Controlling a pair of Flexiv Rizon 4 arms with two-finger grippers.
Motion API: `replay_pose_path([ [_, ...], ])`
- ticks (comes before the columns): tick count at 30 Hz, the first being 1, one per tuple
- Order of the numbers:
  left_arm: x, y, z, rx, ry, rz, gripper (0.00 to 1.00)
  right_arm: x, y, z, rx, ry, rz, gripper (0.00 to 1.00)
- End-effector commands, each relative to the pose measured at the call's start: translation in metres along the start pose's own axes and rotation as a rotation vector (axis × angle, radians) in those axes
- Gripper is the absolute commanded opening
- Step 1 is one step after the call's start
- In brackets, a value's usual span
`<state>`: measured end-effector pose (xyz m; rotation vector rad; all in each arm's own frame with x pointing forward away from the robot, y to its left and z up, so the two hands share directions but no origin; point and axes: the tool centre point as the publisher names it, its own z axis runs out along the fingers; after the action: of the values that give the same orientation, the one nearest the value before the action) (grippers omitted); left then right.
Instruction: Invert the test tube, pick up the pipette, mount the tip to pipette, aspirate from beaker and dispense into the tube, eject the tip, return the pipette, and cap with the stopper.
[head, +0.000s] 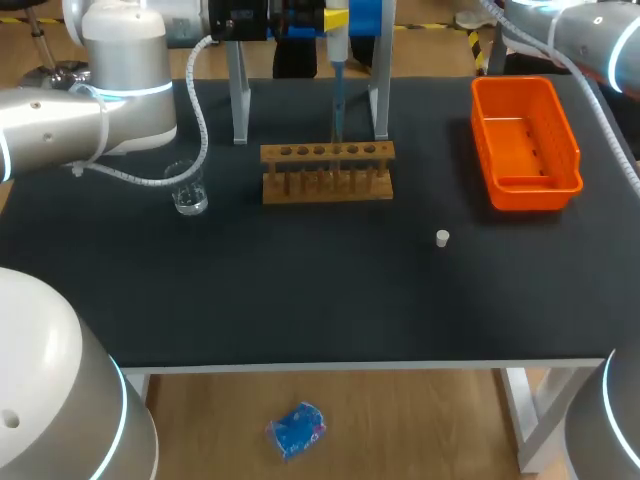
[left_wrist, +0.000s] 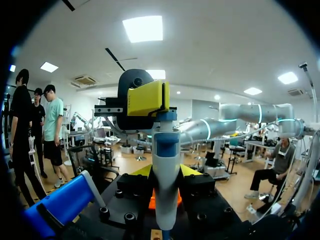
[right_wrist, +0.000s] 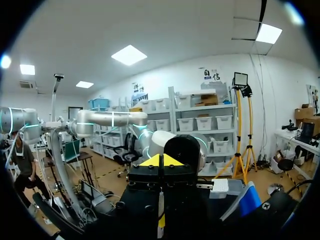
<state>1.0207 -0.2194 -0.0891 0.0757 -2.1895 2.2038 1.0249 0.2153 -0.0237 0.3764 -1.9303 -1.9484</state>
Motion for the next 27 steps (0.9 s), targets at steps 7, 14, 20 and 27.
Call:
replay_pose_path([
  [7, 0.000, -0.004, 0.001, 0.001, -0.004, 0.001, 0.00, 0.000, -0.009, 0.000, -0.004, 0.005, 0.007, 0.00],
  [14, 0.000, -0.004, 0.001, 0.001, -0.004, 0.001, 0.00, 0.001, -0.014, 0.000, -0.010, 0.008, 0.012, 0.00],
  [20, 0.000, -0.004, 0.001, 0.001, -0.004, 0.001, 0.00, 0.002, -0.017, 0.000, -0.013, 0.009, 0.018, 0.00],
  [27, 0.000, -0.004, 0.001, 0.001, -0.004, 0.001, 0.00, 0.002, -0.017, 0.002, -0.011, 0.014, 0.024, 0.00],
])
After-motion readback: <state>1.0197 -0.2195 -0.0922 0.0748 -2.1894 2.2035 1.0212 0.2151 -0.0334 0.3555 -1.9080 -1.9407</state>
